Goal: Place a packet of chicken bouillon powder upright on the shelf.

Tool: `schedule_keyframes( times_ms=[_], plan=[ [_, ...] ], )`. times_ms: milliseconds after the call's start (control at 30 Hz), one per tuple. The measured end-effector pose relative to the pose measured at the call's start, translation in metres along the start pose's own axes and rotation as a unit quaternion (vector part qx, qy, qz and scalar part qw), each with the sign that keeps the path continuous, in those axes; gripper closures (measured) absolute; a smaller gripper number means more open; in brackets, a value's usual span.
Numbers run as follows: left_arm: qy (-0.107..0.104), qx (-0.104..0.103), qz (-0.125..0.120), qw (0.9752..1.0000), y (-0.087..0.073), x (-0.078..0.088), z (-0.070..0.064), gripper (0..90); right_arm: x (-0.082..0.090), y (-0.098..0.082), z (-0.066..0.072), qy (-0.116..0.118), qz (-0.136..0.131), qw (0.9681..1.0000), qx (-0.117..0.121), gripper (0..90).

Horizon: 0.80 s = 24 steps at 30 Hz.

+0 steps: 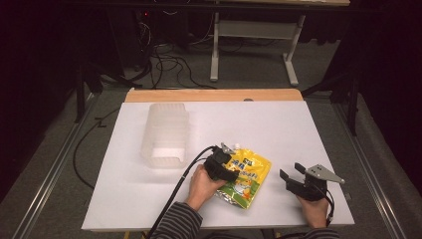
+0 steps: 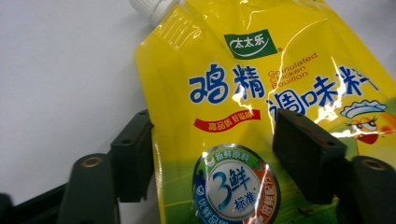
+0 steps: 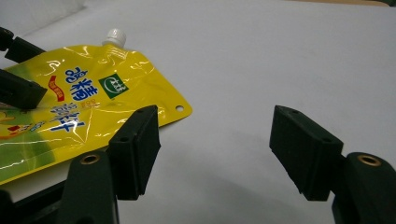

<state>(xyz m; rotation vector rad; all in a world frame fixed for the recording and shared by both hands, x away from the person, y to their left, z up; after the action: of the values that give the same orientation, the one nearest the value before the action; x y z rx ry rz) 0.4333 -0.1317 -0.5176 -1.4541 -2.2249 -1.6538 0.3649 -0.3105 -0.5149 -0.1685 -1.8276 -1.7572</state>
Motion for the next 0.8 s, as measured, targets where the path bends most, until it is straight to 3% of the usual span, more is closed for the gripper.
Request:
schedule_keyframes(
  times_ms=[67, 100, 200, 300, 467, 500, 533, 600, 800],
  plan=[
    [0.001, -0.003, 0.000, 1.0000, -0.0004, 0.0003, -0.0006, 36.5, -0.0003, 0.0001, -0.0004, 0.001, 0.000, 1.0000, 0.004, 33.9],
    [0.006, -0.012, 0.001, 0.9999, -0.0016, 0.0006, -0.0017, 43.7, -0.0005, -0.0001, -0.0002, 0.001, 0.002, 1.0000, 0.003, 34.0],
    [0.004, -0.015, 0.004, 0.9999, -0.0024, 0.0016, -0.0033, 50.6, -0.0006, -0.0002, 0.0001, 0.001, 0.003, 1.0000, 0.002, 34.0],
    [0.002, -0.024, 0.013, 0.9996, -0.0044, 0.0030, -0.0054, 64.7, -0.0005, -0.0005, 0.0007, 0.000, 0.005, 1.0000, 0.001, 34.0],
    [0.004, -0.025, 0.022, 0.9994, -0.0050, 0.0030, -0.0068, 75.6, -0.0007, -0.0003, 0.0001, 0.000, 0.004, 1.0000, 0.002, 34.0],
    [0.010, -0.038, 0.021, 0.9990, -0.0056, 0.0030, -0.0065, 75.6, -0.0011, -0.0002, -0.0001, 0.001, 0.004, 1.0000, 0.004, 34.0],
    [0.013, -0.057, 0.020, 0.9981, -0.0076, 0.0036, -0.0078, 83.8, -0.0013, -0.0003, 0.0001, 0.000, 0.005, 1.0000, 0.006, 34.0],
    [0.013, -0.063, 0.017, 0.9978, -0.0077, 0.0039, -0.0082, 88.9, -0.0013, -0.0003, 0.0002, 0.000, 0.005, 1.0000, 0.006, 34.0],
    [-0.002, -0.066, 0.018, 0.9977, -0.0067, 0.0063, -0.0084, 90.0, -0.0016, -0.0002, 0.0001, 0.001, 0.005, 1.0000, 0.005, 33.9]
  ],
)
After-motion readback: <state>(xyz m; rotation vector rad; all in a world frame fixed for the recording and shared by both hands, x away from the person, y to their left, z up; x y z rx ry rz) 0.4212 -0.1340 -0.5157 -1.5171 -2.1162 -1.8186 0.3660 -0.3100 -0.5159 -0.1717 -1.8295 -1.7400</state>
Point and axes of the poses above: each handheld gripper's, and its own axes: x roughly backward along the jaws, y roughly out of its top, z roughly to its left, the point moved 8 cm from there along -x, roughly forward along the jaws, and after that the axes turned 1 degree about z, right-handed, at the moved point
